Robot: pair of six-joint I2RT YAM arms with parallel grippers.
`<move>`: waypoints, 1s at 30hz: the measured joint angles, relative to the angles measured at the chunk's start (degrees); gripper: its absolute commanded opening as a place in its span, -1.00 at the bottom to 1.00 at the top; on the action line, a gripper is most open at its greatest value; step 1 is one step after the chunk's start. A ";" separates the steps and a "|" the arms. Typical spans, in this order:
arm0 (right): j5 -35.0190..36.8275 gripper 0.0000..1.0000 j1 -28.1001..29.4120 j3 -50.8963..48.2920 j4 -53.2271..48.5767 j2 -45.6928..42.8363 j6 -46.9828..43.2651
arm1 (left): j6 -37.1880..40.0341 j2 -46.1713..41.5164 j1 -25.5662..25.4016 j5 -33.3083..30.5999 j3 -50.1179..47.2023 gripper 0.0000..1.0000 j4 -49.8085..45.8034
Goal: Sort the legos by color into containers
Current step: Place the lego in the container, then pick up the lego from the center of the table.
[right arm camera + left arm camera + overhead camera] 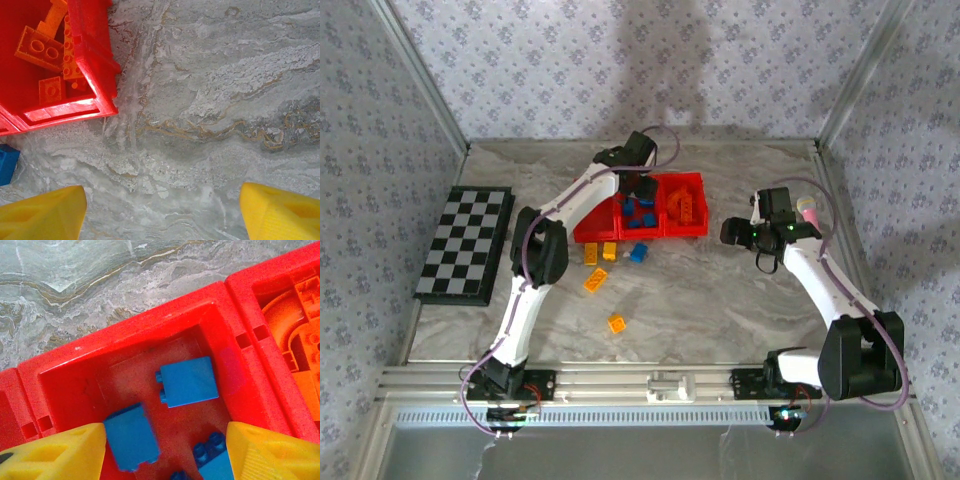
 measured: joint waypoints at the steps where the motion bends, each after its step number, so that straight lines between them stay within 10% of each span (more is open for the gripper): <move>1: 0.00 0.65 0.00 0.00 -0.02 0.00 0.00 | 0.02 -0.28 0.00 0.07 -0.55 0.41 0.13; 11: -0.02 0.65 -0.37 -0.26 0.20 0.94 -0.44 | -1.97 -15.98 -0.11 2.21 -22.95 0.98 7.30; 30: -0.52 0.64 -0.02 -0.42 2.36 4.96 -0.20 | -3.61 -23.80 -11.82 1.22 -42.18 0.80 12.37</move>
